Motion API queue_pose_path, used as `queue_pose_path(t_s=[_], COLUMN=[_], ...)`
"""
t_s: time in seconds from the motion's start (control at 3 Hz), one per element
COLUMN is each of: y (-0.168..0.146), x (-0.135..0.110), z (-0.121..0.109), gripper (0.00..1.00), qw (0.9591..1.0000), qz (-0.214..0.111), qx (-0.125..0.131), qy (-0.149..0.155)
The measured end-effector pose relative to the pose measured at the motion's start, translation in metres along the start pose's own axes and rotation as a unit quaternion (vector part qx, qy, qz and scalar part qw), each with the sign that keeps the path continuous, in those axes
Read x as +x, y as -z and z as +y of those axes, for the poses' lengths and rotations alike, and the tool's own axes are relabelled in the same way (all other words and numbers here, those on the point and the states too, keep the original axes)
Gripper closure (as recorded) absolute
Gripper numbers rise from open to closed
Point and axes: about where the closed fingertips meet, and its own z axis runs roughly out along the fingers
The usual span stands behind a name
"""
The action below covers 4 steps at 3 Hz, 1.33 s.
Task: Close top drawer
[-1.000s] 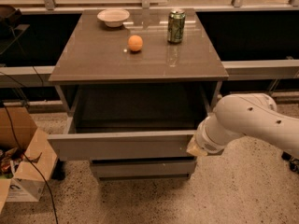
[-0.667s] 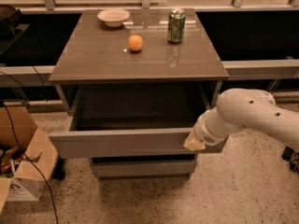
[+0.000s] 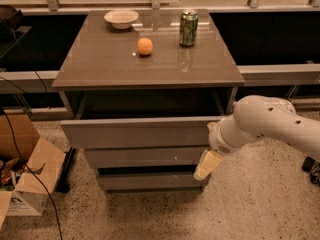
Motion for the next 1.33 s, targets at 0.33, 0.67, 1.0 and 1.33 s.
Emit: queue_pose_path(t_s=[0.33,0.67,1.0,1.33], y=[0.0,-0.013,-0.041,-0.065], x=[0.0,-0.007,-0.017,-0.026], z=[0.0,-0.011,-0.038,-0.069], gripper=[0.0,0.16,0.39,0.63], qw=[1.0,0.9999,0.9993,0.9981], qz=[0.0,-0.009,-0.033,-0.058], qx=[0.0,0.007,0.014,0.019], qy=[0.0,0.0,0.004,0.002])
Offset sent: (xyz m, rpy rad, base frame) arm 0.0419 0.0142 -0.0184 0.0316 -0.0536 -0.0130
